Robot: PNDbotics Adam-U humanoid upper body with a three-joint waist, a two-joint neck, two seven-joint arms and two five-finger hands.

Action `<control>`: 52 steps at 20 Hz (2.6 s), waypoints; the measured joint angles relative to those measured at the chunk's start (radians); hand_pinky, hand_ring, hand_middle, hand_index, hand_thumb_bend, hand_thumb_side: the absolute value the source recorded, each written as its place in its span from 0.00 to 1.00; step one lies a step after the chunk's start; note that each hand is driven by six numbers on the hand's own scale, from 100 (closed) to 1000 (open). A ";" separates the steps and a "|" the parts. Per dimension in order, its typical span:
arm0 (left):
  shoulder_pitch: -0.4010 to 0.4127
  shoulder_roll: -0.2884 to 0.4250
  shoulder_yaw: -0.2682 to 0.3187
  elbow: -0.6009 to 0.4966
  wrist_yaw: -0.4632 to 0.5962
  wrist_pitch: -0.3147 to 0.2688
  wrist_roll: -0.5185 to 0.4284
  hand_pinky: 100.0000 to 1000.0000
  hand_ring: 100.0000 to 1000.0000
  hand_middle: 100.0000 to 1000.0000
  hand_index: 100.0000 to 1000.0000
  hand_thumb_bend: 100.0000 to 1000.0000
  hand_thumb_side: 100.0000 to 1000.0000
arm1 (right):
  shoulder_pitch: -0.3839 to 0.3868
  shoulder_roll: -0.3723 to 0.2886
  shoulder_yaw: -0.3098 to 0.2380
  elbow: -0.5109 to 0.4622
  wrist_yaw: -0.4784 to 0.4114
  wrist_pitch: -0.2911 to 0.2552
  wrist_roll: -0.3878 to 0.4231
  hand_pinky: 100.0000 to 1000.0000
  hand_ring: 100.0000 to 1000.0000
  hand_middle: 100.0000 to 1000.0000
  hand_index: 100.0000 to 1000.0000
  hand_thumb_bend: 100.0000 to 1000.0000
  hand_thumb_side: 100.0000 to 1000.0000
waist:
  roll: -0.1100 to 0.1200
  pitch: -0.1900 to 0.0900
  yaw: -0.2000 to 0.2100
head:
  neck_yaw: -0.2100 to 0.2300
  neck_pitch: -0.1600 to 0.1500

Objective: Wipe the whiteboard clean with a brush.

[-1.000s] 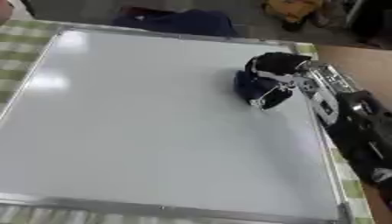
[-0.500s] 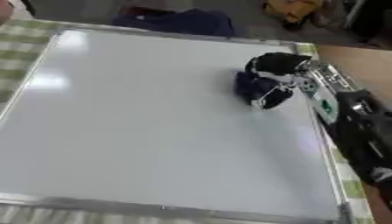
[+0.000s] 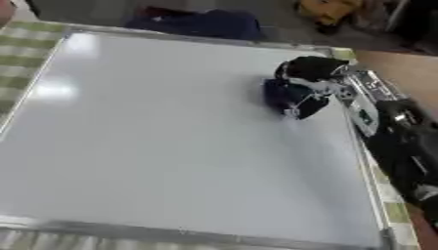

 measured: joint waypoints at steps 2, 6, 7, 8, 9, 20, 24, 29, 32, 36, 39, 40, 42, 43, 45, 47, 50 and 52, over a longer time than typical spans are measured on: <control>0.000 0.000 0.000 0.000 0.000 0.001 -0.001 0.49 0.49 0.49 0.33 0.03 1.00 | -0.001 -0.002 -0.005 0.007 0.002 0.004 -0.002 0.74 0.77 0.41 0.43 0.00 0.05 | 0.000 0.000 0.000 | 0.001 0.000; 0.000 0.000 0.000 0.000 0.000 0.001 -0.001 0.49 0.49 0.49 0.33 0.03 1.00 | -0.008 -0.005 -0.013 0.025 0.004 0.016 -0.008 0.74 0.77 0.39 0.42 0.00 0.04 | 0.000 0.002 0.000 | 0.003 -0.005; 0.000 0.000 0.000 0.000 0.000 0.001 -0.001 0.49 0.49 0.49 0.33 0.03 1.00 | -0.008 -0.005 -0.015 0.027 0.004 0.018 -0.009 0.74 0.76 0.39 0.42 0.00 0.03 | 0.000 0.002 0.001 | 0.003 -0.005; 0.000 0.000 0.000 0.000 0.000 0.001 -0.002 0.49 0.49 0.49 0.33 0.03 1.00 | -0.009 -0.006 -0.016 0.030 0.004 0.020 -0.012 0.74 0.76 0.39 0.41 0.00 0.03 | 0.000 0.002 0.001 | 0.003 -0.005; 0.000 0.000 -0.001 0.000 0.000 0.001 -0.002 0.49 0.49 0.49 0.33 0.03 1.00 | -0.009 -0.006 -0.017 0.033 0.004 0.022 -0.014 0.74 0.76 0.38 0.41 0.00 0.03 | 0.000 0.002 0.001 | 0.003 -0.005; -0.001 0.000 -0.005 0.000 0.000 -0.001 -0.004 0.49 0.50 0.49 0.33 0.03 1.00 | -0.015 -0.011 -0.012 0.039 -0.011 0.010 0.011 0.71 0.73 0.33 0.38 0.00 0.06 | 0.000 0.004 0.001 | 0.003 -0.005; -0.002 0.000 -0.005 0.000 0.000 -0.001 -0.004 0.49 0.50 0.49 0.33 0.03 1.00 | -0.018 -0.012 -0.005 0.039 -0.032 -0.002 0.049 0.71 0.72 0.33 0.37 0.00 0.07 | -0.001 0.001 0.003 | 0.003 -0.005; -0.003 0.000 -0.005 0.000 0.000 0.000 -0.004 0.50 0.50 0.49 0.33 0.03 1.00 | -0.022 -0.012 0.003 0.039 -0.061 -0.021 0.103 0.70 0.71 0.32 0.37 0.00 0.08 | -0.006 -0.001 0.005 | 0.003 -0.005; -0.005 0.000 -0.005 0.000 0.000 0.000 -0.004 0.50 0.50 0.49 0.33 0.03 1.00 | -0.025 -0.013 0.010 0.038 -0.073 -0.030 0.134 0.70 0.71 0.32 0.37 0.00 0.08 | -0.011 -0.002 0.005 | 0.003 -0.005; -0.007 0.000 -0.005 0.000 0.000 0.002 -0.002 0.50 0.50 0.49 0.33 0.03 1.00 | -0.020 -0.016 0.028 0.024 -0.085 -0.039 0.173 0.69 0.70 0.31 0.36 0.00 0.08 | -0.012 -0.007 0.005 | 0.003 -0.004; -0.007 0.000 -0.005 0.000 0.000 0.003 -0.001 0.50 0.50 0.49 0.33 0.03 1.00 | -0.015 -0.018 0.039 0.011 -0.107 -0.035 0.199 0.69 0.70 0.31 0.36 0.00 0.08 | -0.014 -0.011 0.005 | 0.003 -0.003; -0.007 0.000 -0.005 0.000 0.000 0.003 -0.001 0.50 0.50 0.49 0.33 0.03 1.00 | -0.012 -0.018 0.042 0.006 -0.115 -0.032 0.207 0.69 0.70 0.31 0.36 0.00 0.08 | -0.014 -0.012 0.005 | 0.003 -0.002; -0.006 0.000 -0.005 0.000 0.000 0.004 0.000 0.50 0.50 0.49 0.33 0.03 1.00 | -0.004 -0.018 0.049 -0.006 -0.132 -0.022 0.220 0.69 0.70 0.31 0.36 0.00 0.08 | -0.014 -0.017 0.003 | 0.004 0.000; -0.006 0.000 -0.005 0.000 0.000 0.004 0.001 0.50 0.50 0.49 0.33 0.03 1.00 | 0.001 -0.019 0.052 -0.014 -0.140 -0.017 0.225 0.69 0.70 0.31 0.36 0.00 0.07 | -0.014 -0.017 0.002 | 0.004 0.001; -0.006 0.000 -0.005 0.000 0.000 0.005 0.001 0.50 0.50 0.49 0.33 0.03 1.00 | 0.010 -0.024 0.059 -0.031 -0.157 -0.006 0.236 0.68 0.70 0.31 0.36 0.00 0.07 | -0.014 -0.020 0.002 | 0.005 0.003; -0.006 0.000 -0.005 0.000 0.001 0.005 0.001 0.50 0.50 0.49 0.33 0.03 1.00 | 0.019 -0.029 0.066 -0.048 -0.173 0.004 0.246 0.68 0.70 0.31 0.36 0.00 0.07 | -0.014 -0.022 0.002 | 0.007 0.005; -0.006 0.000 -0.005 0.000 0.002 0.006 0.003 0.50 0.50 0.49 0.33 0.04 1.00 | 0.031 -0.036 0.079 -0.070 -0.199 0.021 0.263 0.68 0.70 0.31 0.36 0.00 0.07 | -0.014 -0.026 0.001 | 0.009 0.005; -0.006 0.000 -0.005 0.000 0.002 0.007 0.003 0.50 0.50 0.49 0.34 0.04 1.00 | 0.037 -0.037 0.084 -0.085 -0.215 0.033 0.275 0.68 0.69 0.31 0.36 0.00 0.07 | -0.014 -0.028 0.000 | 0.012 0.005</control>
